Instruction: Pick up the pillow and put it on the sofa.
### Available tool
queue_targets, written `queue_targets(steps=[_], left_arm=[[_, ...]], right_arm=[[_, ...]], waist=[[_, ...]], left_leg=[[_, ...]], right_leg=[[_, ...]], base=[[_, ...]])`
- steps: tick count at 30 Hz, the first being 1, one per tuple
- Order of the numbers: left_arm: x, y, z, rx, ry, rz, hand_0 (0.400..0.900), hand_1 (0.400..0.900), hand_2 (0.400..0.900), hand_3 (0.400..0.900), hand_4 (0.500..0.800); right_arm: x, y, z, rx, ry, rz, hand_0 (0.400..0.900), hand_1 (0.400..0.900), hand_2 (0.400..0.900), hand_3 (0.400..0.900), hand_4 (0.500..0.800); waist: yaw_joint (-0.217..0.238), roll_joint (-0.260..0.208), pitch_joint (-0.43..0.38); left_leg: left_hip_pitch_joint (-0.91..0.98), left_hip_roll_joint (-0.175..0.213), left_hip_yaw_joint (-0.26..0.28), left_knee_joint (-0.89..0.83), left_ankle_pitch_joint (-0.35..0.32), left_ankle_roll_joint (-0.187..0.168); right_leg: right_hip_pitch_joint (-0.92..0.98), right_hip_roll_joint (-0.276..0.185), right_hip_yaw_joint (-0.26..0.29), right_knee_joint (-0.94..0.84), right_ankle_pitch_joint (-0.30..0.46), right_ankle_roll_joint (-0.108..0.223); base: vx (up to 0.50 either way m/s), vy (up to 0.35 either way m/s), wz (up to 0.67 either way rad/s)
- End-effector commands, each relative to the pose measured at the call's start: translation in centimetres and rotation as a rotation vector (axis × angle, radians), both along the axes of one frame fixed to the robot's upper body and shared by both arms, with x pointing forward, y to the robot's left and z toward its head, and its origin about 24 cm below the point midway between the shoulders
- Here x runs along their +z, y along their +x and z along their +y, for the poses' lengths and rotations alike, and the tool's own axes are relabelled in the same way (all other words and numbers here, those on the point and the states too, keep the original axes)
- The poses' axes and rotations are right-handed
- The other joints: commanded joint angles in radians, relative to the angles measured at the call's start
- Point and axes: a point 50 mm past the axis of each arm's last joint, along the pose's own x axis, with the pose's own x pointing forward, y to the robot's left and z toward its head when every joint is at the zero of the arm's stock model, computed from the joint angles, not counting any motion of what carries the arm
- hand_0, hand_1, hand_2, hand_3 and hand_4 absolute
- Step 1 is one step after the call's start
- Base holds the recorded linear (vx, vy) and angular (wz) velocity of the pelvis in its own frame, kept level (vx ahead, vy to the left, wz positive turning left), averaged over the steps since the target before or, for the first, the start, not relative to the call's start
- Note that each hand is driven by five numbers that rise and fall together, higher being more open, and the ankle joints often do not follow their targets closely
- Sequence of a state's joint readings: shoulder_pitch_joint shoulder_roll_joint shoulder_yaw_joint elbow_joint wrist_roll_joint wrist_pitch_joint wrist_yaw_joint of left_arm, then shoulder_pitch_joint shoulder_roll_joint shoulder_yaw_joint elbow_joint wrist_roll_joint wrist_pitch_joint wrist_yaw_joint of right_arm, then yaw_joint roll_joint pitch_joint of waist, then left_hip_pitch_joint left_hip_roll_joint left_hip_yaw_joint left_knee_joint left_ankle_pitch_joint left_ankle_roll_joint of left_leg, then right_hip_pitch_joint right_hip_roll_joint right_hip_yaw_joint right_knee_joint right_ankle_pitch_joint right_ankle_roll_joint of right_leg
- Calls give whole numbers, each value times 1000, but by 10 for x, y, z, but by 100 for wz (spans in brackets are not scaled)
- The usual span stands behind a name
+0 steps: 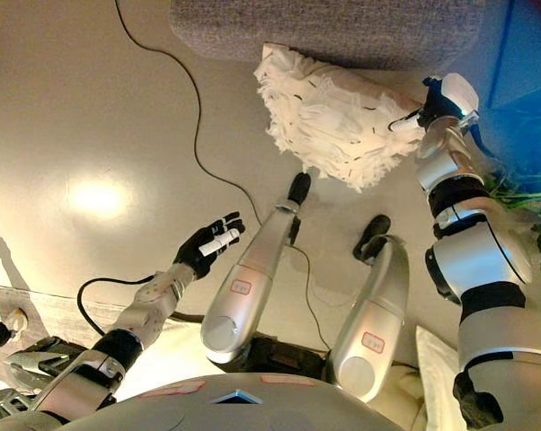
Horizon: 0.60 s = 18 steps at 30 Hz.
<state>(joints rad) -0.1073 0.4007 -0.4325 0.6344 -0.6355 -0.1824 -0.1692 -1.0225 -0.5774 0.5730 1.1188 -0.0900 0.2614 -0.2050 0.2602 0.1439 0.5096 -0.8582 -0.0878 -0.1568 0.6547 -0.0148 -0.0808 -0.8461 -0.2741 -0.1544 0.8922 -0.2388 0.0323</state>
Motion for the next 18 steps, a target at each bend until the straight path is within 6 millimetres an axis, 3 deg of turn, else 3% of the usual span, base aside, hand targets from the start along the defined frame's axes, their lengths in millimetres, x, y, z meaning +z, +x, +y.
queue_targets(steps=[1, 12, 18], left_arm=[[10, -9, 5, 2, -40, -74, 900, 900, 900, 900, 800], [66, 1, 0, -26, -223, -288, 900, 900, 900, 900, 800], [84, 0, -3, -72, -252, -346, 900, 900, 900, 900, 800]], right_arm=[[65, 12, 3, 44, -75, -173, 900, 900, 900, 900, 800], [91, 14, 0, 37, -86, -184, 900, 900, 900, 900, 800], [107, 15, -1, 19, -93, -157, 900, 900, 900, 900, 800]], waist=[[35, 58, 10], [87, 99, 10], [111, 102, 10]], left_leg=[[11, -49, 49, 59, -144, 120], [-201, -91, 50, 227, -168, 132], [-322, -118, 47, 350, -196, 133]], right_leg=[[24, 37, -44, 45, -73, -38], [-171, 11, -16, 198, -105, -46], [-273, 7, 5, 305, -143, -56]], base=[[-7, 35, 4], [-32, 19, 11], [-36, -15, 5]])
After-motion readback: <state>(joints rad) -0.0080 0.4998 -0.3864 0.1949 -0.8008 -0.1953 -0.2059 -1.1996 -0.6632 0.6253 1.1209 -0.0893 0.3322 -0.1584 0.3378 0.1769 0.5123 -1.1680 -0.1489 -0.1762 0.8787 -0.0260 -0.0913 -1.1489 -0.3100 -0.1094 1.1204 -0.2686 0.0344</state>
